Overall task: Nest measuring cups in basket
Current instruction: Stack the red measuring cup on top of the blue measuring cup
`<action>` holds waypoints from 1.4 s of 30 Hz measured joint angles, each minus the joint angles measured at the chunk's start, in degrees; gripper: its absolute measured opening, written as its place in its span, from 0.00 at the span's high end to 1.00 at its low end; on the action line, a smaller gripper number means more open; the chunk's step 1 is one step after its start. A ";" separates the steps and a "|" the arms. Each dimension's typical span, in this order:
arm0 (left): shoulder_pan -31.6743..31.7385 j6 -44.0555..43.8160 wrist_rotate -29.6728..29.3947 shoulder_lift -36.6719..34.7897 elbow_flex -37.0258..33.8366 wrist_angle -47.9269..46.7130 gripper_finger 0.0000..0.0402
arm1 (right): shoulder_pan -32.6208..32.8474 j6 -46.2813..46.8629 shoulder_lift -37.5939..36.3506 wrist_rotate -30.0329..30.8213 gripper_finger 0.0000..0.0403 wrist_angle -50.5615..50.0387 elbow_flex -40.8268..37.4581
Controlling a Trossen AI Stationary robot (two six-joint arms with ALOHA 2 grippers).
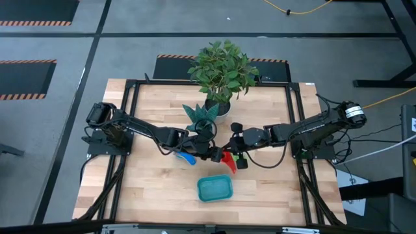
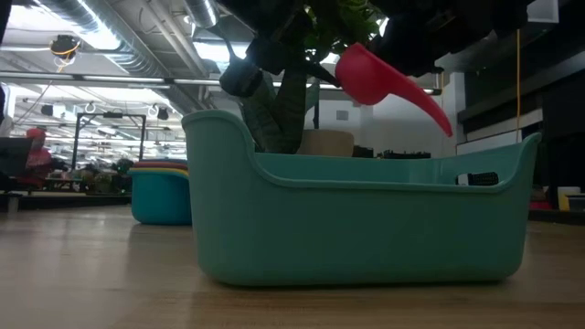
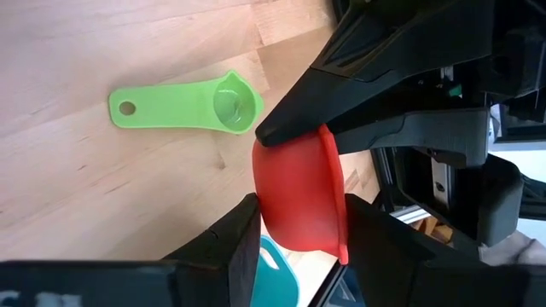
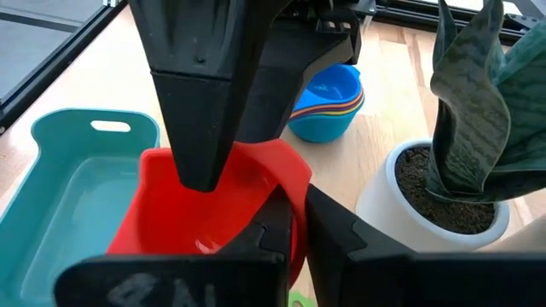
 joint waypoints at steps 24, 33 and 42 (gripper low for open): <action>-0.04 0.36 -1.23 0.04 0.00 0.22 0.63 | -0.07 0.32 -0.07 -3.14 0.75 0.17 0.13; -0.04 0.20 -1.23 0.04 0.00 0.15 0.63 | -0.04 0.31 -0.07 -7.13 0.75 0.20 0.11; -0.04 0.20 -1.32 0.04 0.00 0.11 0.63 | -0.02 0.26 -0.14 -7.20 0.75 0.24 0.04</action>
